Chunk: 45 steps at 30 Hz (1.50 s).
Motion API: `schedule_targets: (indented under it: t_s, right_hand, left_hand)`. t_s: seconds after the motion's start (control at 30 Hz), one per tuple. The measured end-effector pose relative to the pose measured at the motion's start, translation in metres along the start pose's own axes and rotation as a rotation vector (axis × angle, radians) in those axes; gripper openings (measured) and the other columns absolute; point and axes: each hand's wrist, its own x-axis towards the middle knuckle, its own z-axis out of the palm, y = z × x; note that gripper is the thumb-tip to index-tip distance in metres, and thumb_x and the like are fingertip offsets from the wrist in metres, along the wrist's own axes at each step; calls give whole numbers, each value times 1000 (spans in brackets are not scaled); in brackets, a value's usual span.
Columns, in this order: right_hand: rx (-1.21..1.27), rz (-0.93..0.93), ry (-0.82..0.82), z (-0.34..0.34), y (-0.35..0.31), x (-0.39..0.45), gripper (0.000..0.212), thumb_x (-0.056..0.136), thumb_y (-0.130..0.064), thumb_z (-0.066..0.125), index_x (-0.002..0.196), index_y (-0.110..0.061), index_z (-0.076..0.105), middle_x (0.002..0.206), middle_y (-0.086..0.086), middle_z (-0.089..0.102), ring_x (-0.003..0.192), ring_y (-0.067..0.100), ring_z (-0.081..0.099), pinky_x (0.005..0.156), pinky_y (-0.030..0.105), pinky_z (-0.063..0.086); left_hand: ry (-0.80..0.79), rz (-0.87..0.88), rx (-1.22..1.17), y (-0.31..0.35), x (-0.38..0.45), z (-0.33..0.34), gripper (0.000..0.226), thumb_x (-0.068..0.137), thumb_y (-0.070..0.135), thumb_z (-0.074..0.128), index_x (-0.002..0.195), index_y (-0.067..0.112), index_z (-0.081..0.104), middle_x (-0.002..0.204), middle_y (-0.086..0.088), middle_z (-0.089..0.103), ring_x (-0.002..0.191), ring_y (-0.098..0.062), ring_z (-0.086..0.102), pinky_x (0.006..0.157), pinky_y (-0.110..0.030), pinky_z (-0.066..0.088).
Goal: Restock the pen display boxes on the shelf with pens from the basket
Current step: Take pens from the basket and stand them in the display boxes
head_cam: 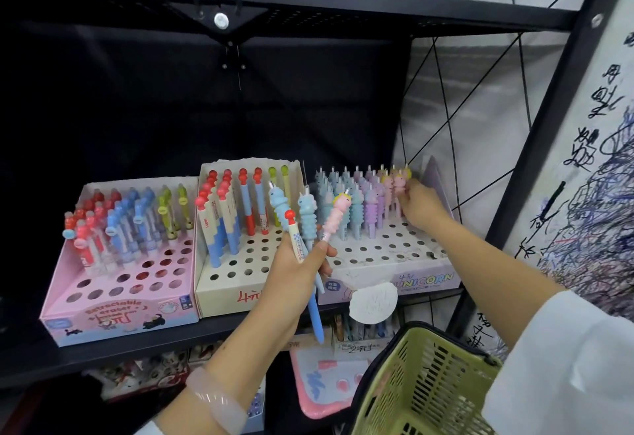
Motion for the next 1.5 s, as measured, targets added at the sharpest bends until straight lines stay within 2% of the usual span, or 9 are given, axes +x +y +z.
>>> schedule_targets:
  t_s: [0.2, 0.37, 0.43, 0.57, 0.67, 0.8, 0.9, 1.0, 1.5]
  right_hand:
    - [322, -113, 274, -11, -25, -33, 24, 94, -12, 47, 115, -6, 56, 99, 9, 61, 84, 22, 58, 72, 25, 42]
    - [841, -314, -283, -15, -57, -83, 17, 97, -23, 46, 93, -21, 62, 87, -4, 66, 75, 2, 63, 66, 16, 53]
    - [891, -324, -355, -11, -58, -93, 11, 95, -22, 51, 98, -21, 62, 84, -6, 68, 79, 5, 64, 71, 18, 54]
    - [955, -311, -221, -13, -53, -90, 9, 96, -17, 50, 98, -19, 59, 75, -9, 69, 70, 5, 64, 66, 17, 54]
    - [1014, -248, 83, -32, -43, -68, 11, 98, -20, 46, 92, -23, 54, 76, -7, 66, 72, 15, 64, 63, 21, 56]
    - [670, -236, 409, -49, -18, -28, 12, 100, -26, 39, 97, -18, 48, 84, 3, 59, 86, 31, 63, 80, 49, 54]
    - [375, -273, 461, -41, -2, -12, 24, 101, -24, 35, 110, -7, 48, 98, 16, 62, 86, 33, 59, 72, 39, 47]
    - [233, -293, 447, -31, 7, -6, 29, 101, -25, 35, 116, -3, 48, 98, 18, 60, 81, 27, 53, 65, 30, 33]
    - [2, -84, 161, -8, 17, 12, 24, 98, -13, 40, 115, 0, 50, 113, 25, 58, 98, 35, 57, 69, 29, 34]
  left_hand:
    - [3, -1, -25, 2, 2, -1, 8, 95, 14, 50, 90, 11, 56, 72, -2, 62, 55, -6, 54, 58, -21, 48]
    - [-4, 9, -73, 4, 1, 8, 5, 95, 12, 50, 99, 11, 54, 68, 5, 66, 53, -6, 54, 53, -20, 50]
    - [-9, 13, -80, 5, -1, 12, 5, 95, 12, 50, 95, 16, 53, 71, 3, 66, 53, -7, 54, 52, -21, 50]
    - [-44, -4, -68, 6, -4, 15, 15, 98, 14, 44, 107, 7, 54, 68, 4, 70, 49, -8, 56, 50, -21, 49]
    - [-39, -13, -50, 6, -5, 14, 21, 98, 15, 42, 113, 2, 51, 63, 2, 69, 43, -9, 51, 47, -24, 48]
    - [-65, 0, 28, 5, -4, 14, 26, 99, 18, 42, 116, -2, 46, 67, 3, 70, 41, -9, 46, 45, -28, 42]
    - [-88, -10, 52, 4, -4, 15, 31, 99, 18, 42, 118, -7, 44, 63, 3, 68, 40, -8, 47, 38, -22, 40]
    - [-90, -8, 23, 3, -1, 15, 26, 99, 16, 42, 118, -2, 40, 79, -4, 71, 41, -9, 47, 38, -24, 40]
    - [-76, 0, -49, 1, 3, 10, 28, 97, 16, 43, 115, -5, 48, 66, 2, 70, 44, -10, 56, 44, -21, 48]
